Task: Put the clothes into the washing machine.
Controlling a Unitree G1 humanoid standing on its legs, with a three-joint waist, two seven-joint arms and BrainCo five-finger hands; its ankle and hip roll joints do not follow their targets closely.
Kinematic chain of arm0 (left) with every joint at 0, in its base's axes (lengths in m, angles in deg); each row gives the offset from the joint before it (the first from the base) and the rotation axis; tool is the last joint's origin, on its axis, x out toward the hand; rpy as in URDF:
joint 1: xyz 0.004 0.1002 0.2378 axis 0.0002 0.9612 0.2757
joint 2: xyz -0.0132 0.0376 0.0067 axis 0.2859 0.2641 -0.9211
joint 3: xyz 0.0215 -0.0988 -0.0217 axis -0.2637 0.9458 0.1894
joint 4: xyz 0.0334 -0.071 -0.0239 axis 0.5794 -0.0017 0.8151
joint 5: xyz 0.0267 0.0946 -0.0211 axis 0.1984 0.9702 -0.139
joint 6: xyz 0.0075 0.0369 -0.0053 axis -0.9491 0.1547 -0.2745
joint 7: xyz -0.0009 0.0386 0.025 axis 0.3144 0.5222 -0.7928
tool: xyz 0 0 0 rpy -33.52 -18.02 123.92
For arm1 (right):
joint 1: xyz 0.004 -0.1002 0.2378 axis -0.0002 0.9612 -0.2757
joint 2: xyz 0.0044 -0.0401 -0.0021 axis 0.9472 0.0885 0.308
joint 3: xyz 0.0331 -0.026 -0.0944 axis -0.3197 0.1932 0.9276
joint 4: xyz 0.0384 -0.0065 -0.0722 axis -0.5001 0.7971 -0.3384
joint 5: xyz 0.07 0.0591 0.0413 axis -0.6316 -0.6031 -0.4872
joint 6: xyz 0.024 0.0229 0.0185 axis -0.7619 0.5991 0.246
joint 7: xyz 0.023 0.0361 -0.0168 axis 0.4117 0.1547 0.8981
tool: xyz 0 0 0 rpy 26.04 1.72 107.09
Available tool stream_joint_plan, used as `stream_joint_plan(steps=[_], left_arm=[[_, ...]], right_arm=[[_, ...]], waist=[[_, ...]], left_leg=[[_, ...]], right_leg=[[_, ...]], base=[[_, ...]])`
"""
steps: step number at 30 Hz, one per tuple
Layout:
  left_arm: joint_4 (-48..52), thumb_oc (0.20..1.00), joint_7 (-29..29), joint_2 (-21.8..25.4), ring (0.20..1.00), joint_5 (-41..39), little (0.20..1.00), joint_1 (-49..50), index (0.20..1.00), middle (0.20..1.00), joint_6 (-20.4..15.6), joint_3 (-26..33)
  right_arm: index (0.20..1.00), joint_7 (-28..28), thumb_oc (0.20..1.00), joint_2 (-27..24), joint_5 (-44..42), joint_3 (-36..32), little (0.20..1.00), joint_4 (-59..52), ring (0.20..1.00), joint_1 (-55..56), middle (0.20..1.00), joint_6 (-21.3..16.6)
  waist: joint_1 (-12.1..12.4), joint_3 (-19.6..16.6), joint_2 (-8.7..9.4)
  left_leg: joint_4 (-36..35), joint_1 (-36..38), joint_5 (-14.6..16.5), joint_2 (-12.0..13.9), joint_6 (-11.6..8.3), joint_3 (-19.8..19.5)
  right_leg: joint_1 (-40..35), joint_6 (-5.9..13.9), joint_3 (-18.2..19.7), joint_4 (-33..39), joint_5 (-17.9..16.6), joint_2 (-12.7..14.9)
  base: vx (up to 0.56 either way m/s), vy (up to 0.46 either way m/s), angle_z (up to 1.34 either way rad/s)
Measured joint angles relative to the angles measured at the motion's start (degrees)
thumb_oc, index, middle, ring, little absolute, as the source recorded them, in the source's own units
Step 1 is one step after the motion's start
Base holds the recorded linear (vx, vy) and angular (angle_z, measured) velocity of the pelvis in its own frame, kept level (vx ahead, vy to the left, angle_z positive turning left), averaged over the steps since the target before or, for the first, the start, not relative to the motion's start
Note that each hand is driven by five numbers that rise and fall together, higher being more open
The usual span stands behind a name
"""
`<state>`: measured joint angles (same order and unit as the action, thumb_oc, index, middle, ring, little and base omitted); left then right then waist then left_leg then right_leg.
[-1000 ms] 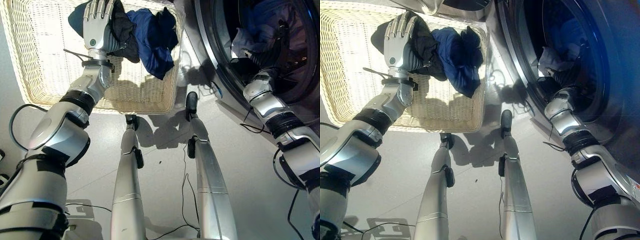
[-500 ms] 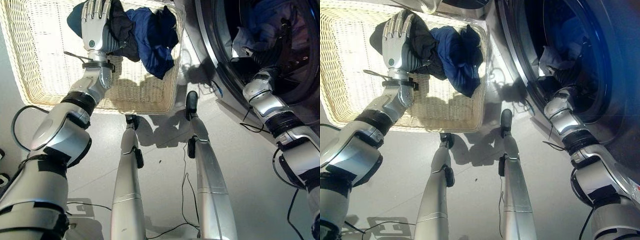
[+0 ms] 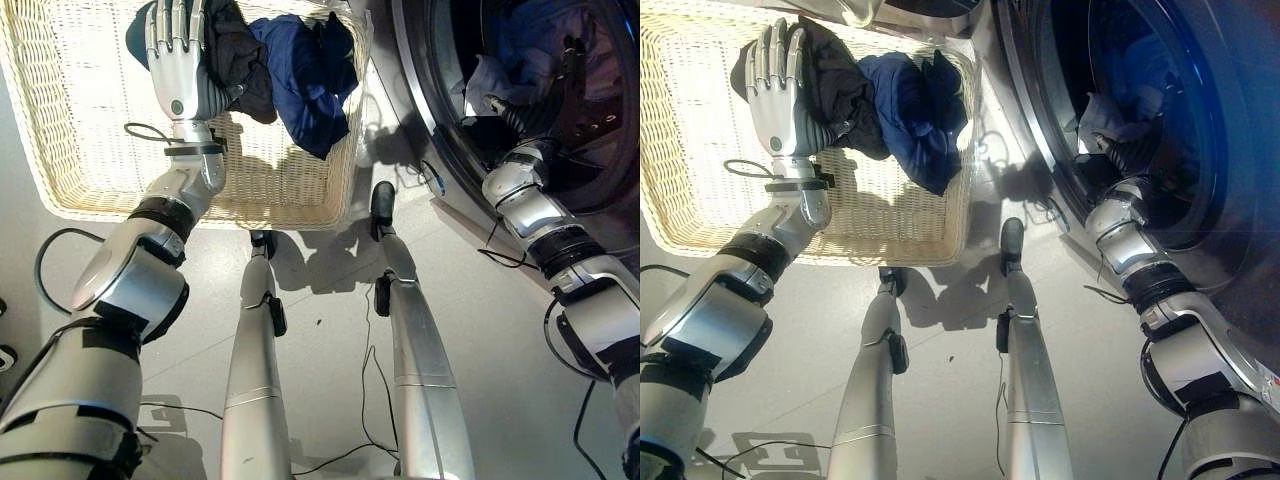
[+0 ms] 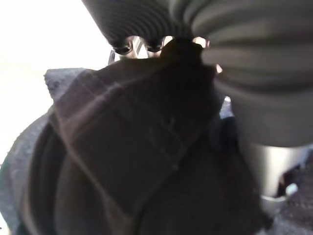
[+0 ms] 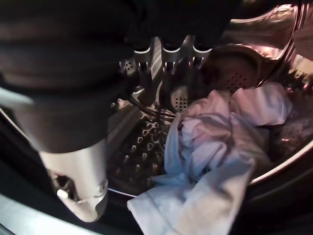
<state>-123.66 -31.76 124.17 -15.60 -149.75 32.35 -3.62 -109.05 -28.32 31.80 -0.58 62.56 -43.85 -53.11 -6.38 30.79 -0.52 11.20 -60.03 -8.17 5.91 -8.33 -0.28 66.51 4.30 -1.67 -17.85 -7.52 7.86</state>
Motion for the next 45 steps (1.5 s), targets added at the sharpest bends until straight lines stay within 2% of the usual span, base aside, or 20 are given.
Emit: stream_joint_plan(steps=[6, 12, 24, 25, 26, 34, 40, 45], left_arm=[[-0.10, 1.000, 2.79, 0.02, 1.000, -0.26, 1.000, 0.22, 1.000, 1.000, -0.51, 0.14], [-0.05, 1.000, 10.76, 0.06, 1.000, -4.92, 1.000, -0.41, 1.000, 1.000, -0.64, 0.22], [-0.02, 1.000, 22.10, 1.21, 1.000, -11.56, 1.000, -2.27, 1.000, 1.000, -1.12, 0.24], [-0.03, 0.514, 22.92, 1.31, 0.514, -11.84, 0.514, -2.43, 0.514, 0.514, -1.11, 0.21], [-0.02, 0.200, 24.04, 1.37, 0.200, -12.18, 0.200, -2.63, 0.200, 0.200, -1.12, 0.20], [0.92, 0.200, 28.00, 3.30, 0.200, -17.15, 0.200, -3.83, 0.200, 0.200, -2.59, 0.59], [4.58, 0.200, 28.54, 2.90, 0.200, -24.52, 0.200, 1.49, 0.200, 0.200, -8.82, 6.86], [13.65, 0.200, 25.90, 0.54, 0.200, -28.02, 0.200, 12.44, 0.200, 0.200, -14.17, 14.70]], right_arm=[[1.000, -0.01, 1.000, 0.01, 0.00, 0.00, 1.000, 0.01, 1.000, 0.71, 1.000, -0.04], [1.000, 0.00, 1.000, 0.01, 0.00, 0.00, 1.000, -0.03, 1.000, 0.74, 1.000, -0.04], [1.000, 0.19, 1.000, 0.01, 0.00, -0.01, 1.000, -0.13, 1.000, 0.22, 1.000, -0.01], [1.000, 0.20, 1.000, 0.00, 0.00, 0.00, 1.000, -0.12, 1.000, 0.06, 1.000, 0.02], [1.000, 0.22, 1.000, 0.01, 0.01, 0.01, 1.000, -0.13, 1.000, -0.23, 1.000, 0.03], [1.000, 0.89, 1.000, 0.01, -0.15, -0.15, 1.000, -0.59, 1.000, -0.24, 1.000, -0.26], [1.000, 3.57, 1.000, 1.63, -3.11, -5.69, 1.000, -4.94, 1.000, 4.85, 1.000, -5.29], [1.000, 3.04, 1.000, 4.87, -2.80, -11.17, 1.000, -13.92, 1.000, 12.25, 1.000, -7.79]], waist=[[-0.05, 0.00, 0.02], [-0.15, -0.01, 0.02], [-0.20, -0.02, 0.04], [-0.18, -0.02, 0.04], [-0.14, -0.02, 0.04], [-0.10, -0.03, 0.04], [-0.16, -0.02, 0.04], [0.30, -0.02, 0.03]], left_leg=[[0.10, -0.08, 0.00, 0.02, 0.00, -0.12], [0.28, -0.21, 0.00, 0.02, 0.00, -0.31], [0.52, -0.32, 0.00, 0.00, 0.00, -0.37], [0.51, -0.32, 0.00, -0.01, -0.01, -0.36], [0.50, -0.32, 0.01, -0.02, 0.00, -0.33], [0.41, -0.32, 0.00, -0.04, 0.00, -0.22], [0.26, -0.32, 0.04, -0.04, -0.04, -0.16], [0.18, -0.23, 0.12, -0.03, -0.12, -0.10]], right_leg=[[-0.06, 0.04, -0.16, -0.01, 0.03, 0.00], [-0.12, -0.01, -0.30, -0.04, -0.01, 0.01], [-0.11, 0.24, -0.36, -0.05, 0.17, 0.02], [-0.08, 0.24, -0.36, -0.04, 0.17, 0.04], [-0.05, 0.24, -0.34, -0.04, 0.17, 0.05], [0.10, 0.26, -0.24, -0.06, 0.18, 0.05], [0.15, 0.15, -0.21, -0.01, 0.12, 0.05], [0.23, 0.28, -0.19, -0.12, 0.37, 0.05]], base=[[0.00, 0.000, 0.00], [0.00, 0.000, 0.00], [0.00, 0.000, 0.00], [0.00, 0.000, 0.00], [0.00, 0.000, 0.00], [0.00, 0.000, 0.00], [0.00, -0.006, 0.00], [0.00, 0.000, 0.00]])
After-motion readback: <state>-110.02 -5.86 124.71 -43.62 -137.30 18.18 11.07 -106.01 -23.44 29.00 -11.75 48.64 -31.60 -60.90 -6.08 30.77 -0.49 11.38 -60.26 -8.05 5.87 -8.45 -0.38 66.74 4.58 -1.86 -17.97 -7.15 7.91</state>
